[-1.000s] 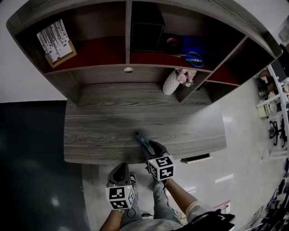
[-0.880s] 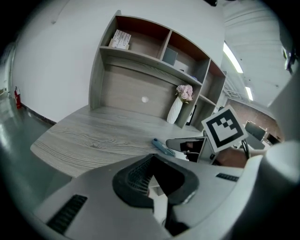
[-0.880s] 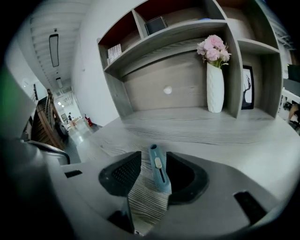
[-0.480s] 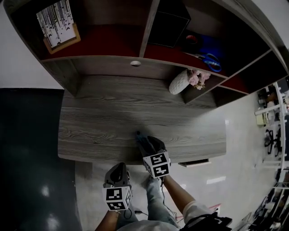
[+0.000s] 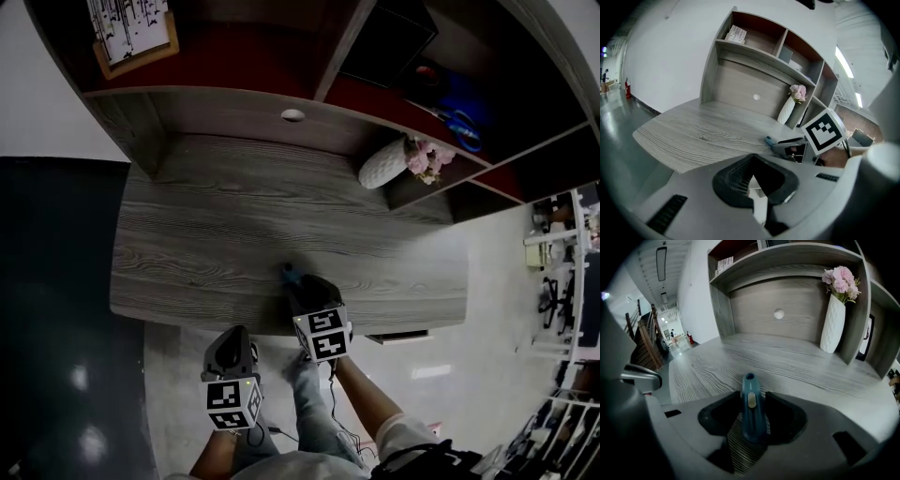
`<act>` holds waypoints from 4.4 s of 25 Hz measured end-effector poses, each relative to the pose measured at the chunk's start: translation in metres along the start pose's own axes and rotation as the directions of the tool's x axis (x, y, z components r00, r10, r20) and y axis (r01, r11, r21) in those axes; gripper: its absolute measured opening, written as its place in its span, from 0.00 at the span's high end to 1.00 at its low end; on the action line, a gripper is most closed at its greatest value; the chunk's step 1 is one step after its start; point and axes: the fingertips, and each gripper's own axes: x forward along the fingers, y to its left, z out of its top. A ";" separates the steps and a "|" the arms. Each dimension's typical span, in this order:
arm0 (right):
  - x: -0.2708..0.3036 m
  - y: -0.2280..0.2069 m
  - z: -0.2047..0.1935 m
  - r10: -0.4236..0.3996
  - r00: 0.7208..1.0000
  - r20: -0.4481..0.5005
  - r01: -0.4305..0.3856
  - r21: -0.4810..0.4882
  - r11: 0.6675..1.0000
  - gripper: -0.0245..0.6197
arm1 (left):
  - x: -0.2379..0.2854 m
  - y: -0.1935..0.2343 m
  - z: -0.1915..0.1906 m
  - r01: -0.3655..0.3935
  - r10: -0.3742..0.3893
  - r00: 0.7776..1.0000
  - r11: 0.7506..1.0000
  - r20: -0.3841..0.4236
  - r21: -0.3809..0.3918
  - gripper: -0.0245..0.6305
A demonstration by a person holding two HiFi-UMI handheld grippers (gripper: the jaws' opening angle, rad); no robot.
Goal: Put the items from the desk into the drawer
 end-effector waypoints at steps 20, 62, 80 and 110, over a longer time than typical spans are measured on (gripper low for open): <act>-0.007 -0.004 0.005 -0.050 0.999 0.005 0.050 0.034 0.998 0.76 | -0.002 0.005 -0.003 -0.012 0.012 1.000 1.000 0.012 0.005 0.96; -0.162 -0.103 -0.060 -0.289 0.955 0.073 0.262 0.257 0.930 0.76 | 0.003 -0.164 -0.013 0.270 -0.264 0.963 0.929 -0.055 0.252 0.96; -0.241 -0.170 -0.129 -0.461 0.887 0.032 0.402 0.438 0.804 0.76 | 0.013 -0.267 -0.037 0.456 -0.422 0.890 0.810 -0.174 0.369 0.96; -0.251 -0.192 -0.234 -0.363 0.928 -0.087 0.359 0.472 0.805 0.76 | 0.045 -0.342 -0.105 0.517 -0.432 0.852 0.782 -0.295 0.349 0.96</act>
